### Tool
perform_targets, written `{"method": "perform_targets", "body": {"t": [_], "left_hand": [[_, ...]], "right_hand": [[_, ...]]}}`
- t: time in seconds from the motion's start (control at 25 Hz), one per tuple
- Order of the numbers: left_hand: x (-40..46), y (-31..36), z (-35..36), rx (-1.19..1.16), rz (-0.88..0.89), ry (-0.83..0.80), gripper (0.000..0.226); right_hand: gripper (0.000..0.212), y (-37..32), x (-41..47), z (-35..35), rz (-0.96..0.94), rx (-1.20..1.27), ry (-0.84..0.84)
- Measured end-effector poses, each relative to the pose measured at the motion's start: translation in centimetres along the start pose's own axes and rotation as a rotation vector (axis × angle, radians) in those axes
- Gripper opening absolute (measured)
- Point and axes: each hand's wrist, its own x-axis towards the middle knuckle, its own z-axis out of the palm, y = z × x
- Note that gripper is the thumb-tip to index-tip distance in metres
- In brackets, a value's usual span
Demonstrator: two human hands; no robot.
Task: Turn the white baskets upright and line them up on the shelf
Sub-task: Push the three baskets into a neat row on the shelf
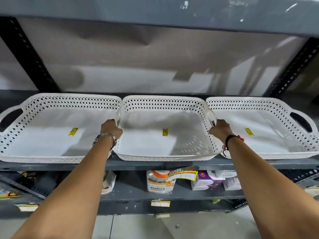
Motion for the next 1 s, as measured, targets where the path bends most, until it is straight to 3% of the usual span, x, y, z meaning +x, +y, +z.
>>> {"method": "perform_targets", "body": {"t": [0.56, 1.0], "left_hand": [[-0.6, -0.3, -0.3, 0.032, 0.105, 0.028, 0.038], [0.3, -0.8, 0.0, 0.006, 0.052, 0.013, 0.033]], "right_hand": [[0.034, 0.4, -0.2, -0.1, -0.026, -0.031, 0.001], [0.038, 0.5, 0.0, -0.5, -0.004, -0.027, -0.02]]}}
